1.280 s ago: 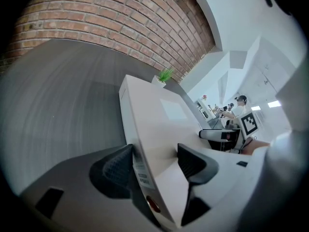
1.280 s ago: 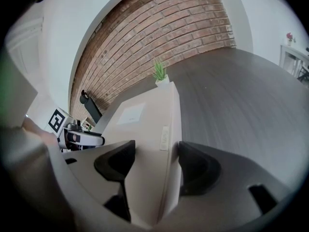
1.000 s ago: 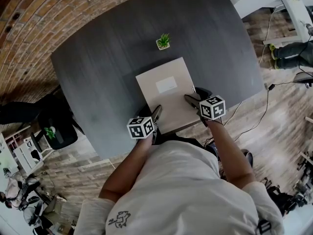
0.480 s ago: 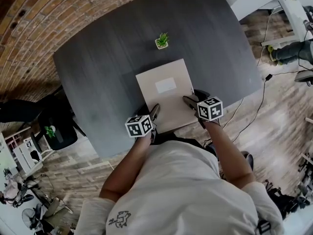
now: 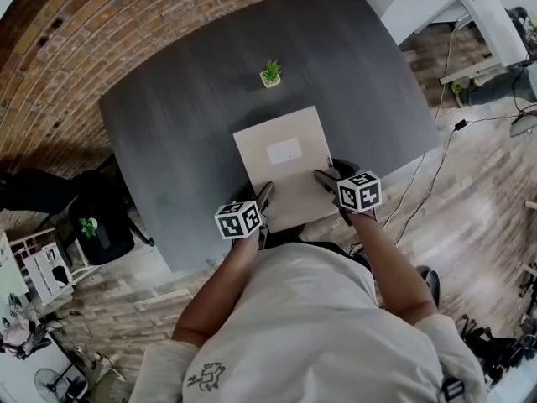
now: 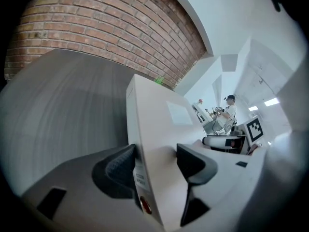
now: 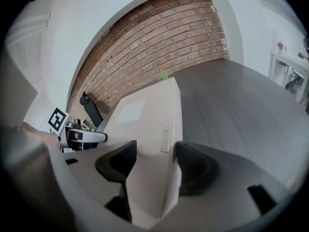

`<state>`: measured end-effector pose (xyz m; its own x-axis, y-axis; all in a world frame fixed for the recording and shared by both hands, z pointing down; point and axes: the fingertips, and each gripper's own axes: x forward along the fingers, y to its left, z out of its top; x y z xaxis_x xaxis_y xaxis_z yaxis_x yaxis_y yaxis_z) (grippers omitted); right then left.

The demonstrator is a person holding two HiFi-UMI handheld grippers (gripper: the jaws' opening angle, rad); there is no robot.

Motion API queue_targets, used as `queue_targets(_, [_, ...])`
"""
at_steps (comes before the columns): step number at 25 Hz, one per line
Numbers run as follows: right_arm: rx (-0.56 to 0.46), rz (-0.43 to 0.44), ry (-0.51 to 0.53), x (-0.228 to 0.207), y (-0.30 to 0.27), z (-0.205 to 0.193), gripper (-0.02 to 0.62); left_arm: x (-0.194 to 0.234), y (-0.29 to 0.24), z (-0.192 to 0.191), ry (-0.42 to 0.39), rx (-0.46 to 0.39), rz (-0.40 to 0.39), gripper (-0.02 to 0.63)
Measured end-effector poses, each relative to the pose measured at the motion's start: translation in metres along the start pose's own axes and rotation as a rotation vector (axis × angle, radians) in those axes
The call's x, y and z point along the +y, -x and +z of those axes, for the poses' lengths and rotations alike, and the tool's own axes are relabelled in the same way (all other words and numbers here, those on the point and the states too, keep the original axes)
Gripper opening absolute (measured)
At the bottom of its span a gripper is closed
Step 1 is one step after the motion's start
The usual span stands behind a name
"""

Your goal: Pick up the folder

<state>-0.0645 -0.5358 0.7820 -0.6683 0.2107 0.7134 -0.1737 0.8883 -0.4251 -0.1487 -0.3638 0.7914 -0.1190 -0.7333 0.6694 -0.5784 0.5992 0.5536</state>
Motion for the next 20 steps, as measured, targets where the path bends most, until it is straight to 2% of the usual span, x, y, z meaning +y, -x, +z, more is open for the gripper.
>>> queue_targets(10, [-0.092,-0.045,-0.018,0.018,0.053,-0.017,0.264,-0.036,0.031,-0.009,-0.099,-0.03,-0.026,0.281])
queue_targets(20, [-0.208,-0.048,-0.025,0.044,0.097,-0.017,0.262,-0.067,0.072,-0.001,-0.206,-0.077,-0.029,0.281])
